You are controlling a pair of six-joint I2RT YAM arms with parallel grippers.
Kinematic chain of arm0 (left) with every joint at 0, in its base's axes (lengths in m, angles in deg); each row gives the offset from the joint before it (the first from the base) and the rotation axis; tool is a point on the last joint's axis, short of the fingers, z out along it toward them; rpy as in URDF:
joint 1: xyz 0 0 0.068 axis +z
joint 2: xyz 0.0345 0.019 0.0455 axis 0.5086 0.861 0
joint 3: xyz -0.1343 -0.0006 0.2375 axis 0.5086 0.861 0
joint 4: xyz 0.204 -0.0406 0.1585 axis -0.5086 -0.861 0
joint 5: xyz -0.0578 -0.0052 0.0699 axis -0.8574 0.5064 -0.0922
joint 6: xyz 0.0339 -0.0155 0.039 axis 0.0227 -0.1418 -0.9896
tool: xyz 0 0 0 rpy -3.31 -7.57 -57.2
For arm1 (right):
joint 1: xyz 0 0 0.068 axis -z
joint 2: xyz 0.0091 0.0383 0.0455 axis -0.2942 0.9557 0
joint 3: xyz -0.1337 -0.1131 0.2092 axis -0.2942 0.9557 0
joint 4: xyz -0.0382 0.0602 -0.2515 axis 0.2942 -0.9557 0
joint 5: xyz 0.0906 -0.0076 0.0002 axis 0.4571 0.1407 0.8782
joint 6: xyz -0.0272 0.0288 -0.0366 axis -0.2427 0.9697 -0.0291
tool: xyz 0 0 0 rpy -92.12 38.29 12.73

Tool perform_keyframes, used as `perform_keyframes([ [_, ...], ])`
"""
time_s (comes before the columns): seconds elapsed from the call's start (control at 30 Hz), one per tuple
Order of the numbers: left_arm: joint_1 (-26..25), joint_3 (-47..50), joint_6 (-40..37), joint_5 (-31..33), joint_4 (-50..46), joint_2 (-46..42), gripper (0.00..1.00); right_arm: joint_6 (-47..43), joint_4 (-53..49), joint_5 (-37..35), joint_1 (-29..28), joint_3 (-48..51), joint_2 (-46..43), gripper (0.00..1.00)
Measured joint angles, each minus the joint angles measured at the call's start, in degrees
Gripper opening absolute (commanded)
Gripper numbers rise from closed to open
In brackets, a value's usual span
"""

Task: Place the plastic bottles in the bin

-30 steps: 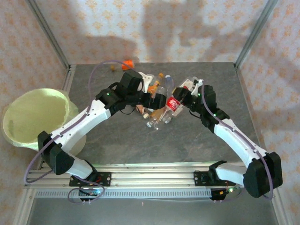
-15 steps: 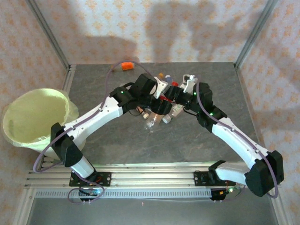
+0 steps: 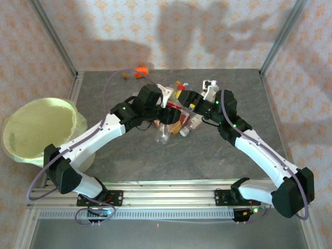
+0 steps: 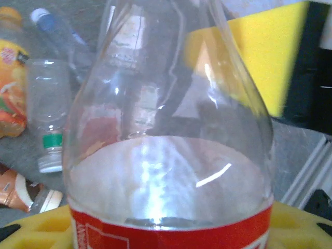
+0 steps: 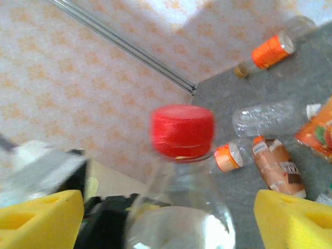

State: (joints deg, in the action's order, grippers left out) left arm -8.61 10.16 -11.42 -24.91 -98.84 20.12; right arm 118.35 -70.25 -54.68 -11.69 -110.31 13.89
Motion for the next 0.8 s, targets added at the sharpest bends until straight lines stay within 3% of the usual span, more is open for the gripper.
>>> perform_keyframes([
  [0.13,1.0,1.8,1.3,2.4,0.2,-0.2,0.52,2.6,3.1,-0.3,0.6,-0.1,-1.6,0.99],
  [0.37,3.4,3.8,4.0,12.9,-0.1,-7.5,0.52,3.4,3.3,-5.9,0.9,-0.2,-2.4,0.99],
  [0.6,3.8,1.3,7.4,39.9,-5.8,-18.3,0.52,1.5,-6.0,-15.5,0.9,-0.2,-2.4,0.99],
  [0.8,4.1,-1.8,2.3,58.4,-7.1,-26.4,0.52,0.3,-9.0,-18.6,0.9,-0.2,-2.4,0.99],
])
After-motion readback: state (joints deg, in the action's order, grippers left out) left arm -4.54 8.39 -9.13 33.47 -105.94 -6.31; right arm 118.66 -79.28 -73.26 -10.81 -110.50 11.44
